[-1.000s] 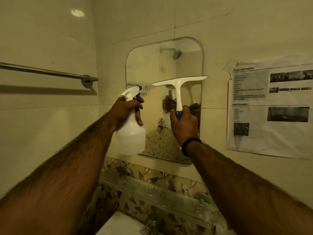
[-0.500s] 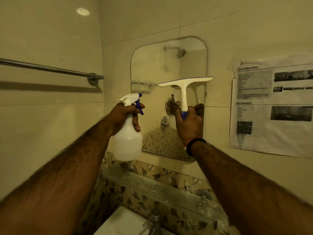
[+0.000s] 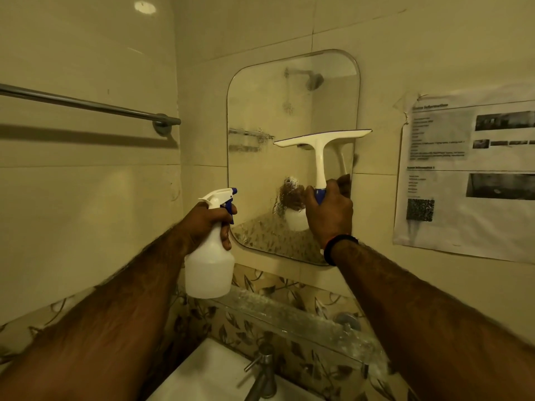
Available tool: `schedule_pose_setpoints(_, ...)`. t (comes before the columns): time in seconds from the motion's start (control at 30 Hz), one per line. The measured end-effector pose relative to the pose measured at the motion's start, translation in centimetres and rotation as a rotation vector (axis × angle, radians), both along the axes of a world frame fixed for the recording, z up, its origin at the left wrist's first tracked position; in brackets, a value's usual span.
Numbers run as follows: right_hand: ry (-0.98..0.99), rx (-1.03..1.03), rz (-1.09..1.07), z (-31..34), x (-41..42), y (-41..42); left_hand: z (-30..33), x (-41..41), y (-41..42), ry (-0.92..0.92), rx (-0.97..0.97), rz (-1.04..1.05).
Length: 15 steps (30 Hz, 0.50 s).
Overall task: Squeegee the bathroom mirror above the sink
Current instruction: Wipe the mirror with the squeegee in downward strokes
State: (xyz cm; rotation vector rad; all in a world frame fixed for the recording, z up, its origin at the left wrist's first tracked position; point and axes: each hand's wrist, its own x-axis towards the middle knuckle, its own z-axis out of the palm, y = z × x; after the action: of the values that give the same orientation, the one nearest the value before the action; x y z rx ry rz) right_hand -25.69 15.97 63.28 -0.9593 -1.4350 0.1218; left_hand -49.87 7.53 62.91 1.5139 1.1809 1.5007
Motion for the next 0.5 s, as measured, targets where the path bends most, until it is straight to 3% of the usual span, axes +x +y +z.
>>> schedule_pose_setpoints(0.5,-0.038,-0.048,0.023,-1.1,-1.9,-0.6,-1.2,-1.8,-1.2,-0.003,-0.01,0.088)
